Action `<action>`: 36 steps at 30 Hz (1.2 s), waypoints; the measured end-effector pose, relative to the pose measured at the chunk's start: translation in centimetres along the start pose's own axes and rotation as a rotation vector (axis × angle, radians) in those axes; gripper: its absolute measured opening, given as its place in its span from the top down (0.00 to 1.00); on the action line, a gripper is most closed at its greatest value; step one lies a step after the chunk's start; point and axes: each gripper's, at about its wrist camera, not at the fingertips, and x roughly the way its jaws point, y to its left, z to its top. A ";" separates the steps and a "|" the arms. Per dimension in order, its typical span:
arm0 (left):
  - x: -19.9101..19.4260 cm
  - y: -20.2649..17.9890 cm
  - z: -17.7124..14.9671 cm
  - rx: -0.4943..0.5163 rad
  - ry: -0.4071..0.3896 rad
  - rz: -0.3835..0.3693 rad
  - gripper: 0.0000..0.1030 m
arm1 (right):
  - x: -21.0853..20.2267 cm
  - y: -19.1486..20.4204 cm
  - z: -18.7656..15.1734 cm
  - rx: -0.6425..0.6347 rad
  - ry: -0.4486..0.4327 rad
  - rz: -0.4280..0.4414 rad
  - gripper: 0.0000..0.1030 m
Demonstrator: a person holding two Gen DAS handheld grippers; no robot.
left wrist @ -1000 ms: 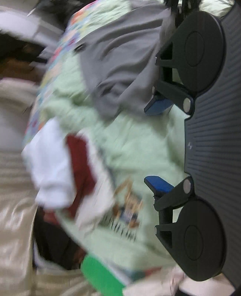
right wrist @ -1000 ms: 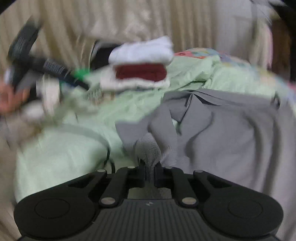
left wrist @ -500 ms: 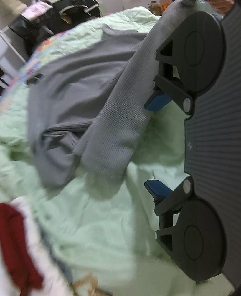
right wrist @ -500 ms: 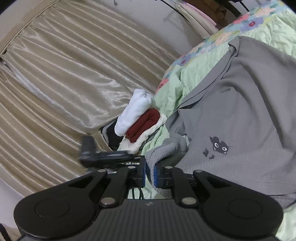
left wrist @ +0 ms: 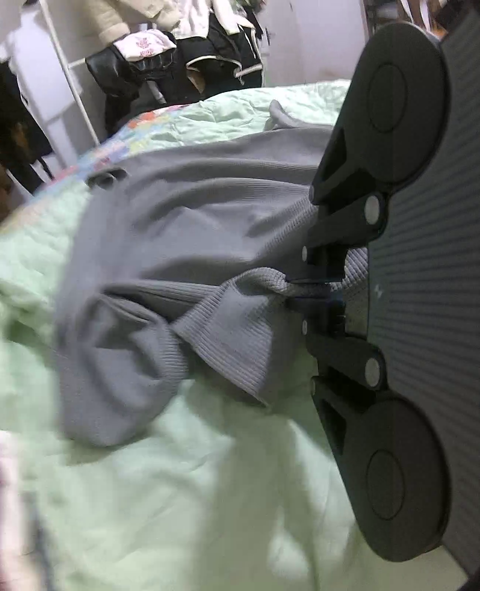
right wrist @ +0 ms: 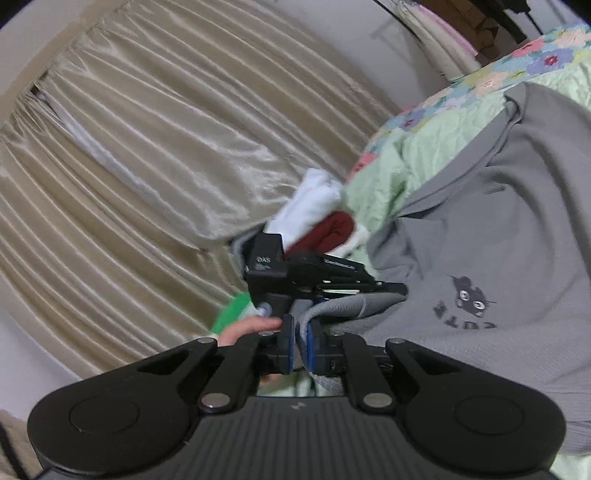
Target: Fold large clothes
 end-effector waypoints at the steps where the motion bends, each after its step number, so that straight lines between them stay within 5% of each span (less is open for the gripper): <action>1: -2.1 -0.2 -0.3 0.019 -0.056 0.018 0.94 | -0.1 0.1 0.0 -0.001 0.020 0.008 0.92; 7: -8.5 1.5 -1.2 0.043 -0.130 0.166 0.92 | 1.9 -0.1 -2.0 0.001 0.285 0.039 0.91; 9: -8.5 1.9 -0.2 0.069 -0.113 0.255 0.77 | 2.9 0.4 -2.7 -0.039 0.358 -0.026 0.80; 11: -9.1 2.6 0.9 0.048 -0.127 0.355 0.53 | 2.4 1.5 -2.2 -0.083 0.333 -0.114 0.61; 13: -10.4 3.2 1.7 0.037 -0.191 0.397 0.42 | 0.5 2.0 -0.6 -0.063 0.255 -0.105 0.49; 16: -10.0 3.5 3.8 0.041 -0.217 0.362 0.20 | -2.9 2.4 2.8 -0.015 0.112 -0.090 0.47; 18: -7.0 3.9 6.6 0.043 -0.164 0.309 0.10 | -4.0 1.9 6.3 0.013 0.023 -0.135 0.43; 23: 0.9 2.7 10.9 0.085 -0.076 0.341 0.10 | -2.0 -1.9 15.8 0.091 -0.097 -0.375 0.40; 26: 5.3 0.0 10.9 0.321 -0.022 0.469 0.10 | 1.7 -5.3 20.2 0.136 -0.085 -0.458 0.38; 29: 9.2 -2.4 8.7 0.674 0.010 0.608 0.07 | 6.6 -10.6 24.3 0.237 -0.050 -0.491 0.37; 31: 10.7 -2.8 8.1 0.750 0.007 0.659 0.07 | 9.2 -13.1 25.7 0.243 -0.071 -0.542 0.37; 33: 11.1 -2.4 8.7 0.699 -0.024 0.643 0.10 | 11.5 -15.3 26.9 0.222 -0.128 -0.626 0.37; 34: 10.9 -2.1 9.1 0.661 -0.038 0.613 0.27 | 12.8 -16.4 27.4 0.202 -0.135 -0.667 0.37; 35: 10.6 -1.6 9.8 0.597 -0.044 0.549 0.58 | 13.4 -16.9 27.4 0.196 -0.135 -0.682 0.37; 36: 10.5 -1.2 10.2 0.559 -0.044 0.507 0.68 | 14.9 -18.7 27.9 0.204 -0.136 -0.732 0.37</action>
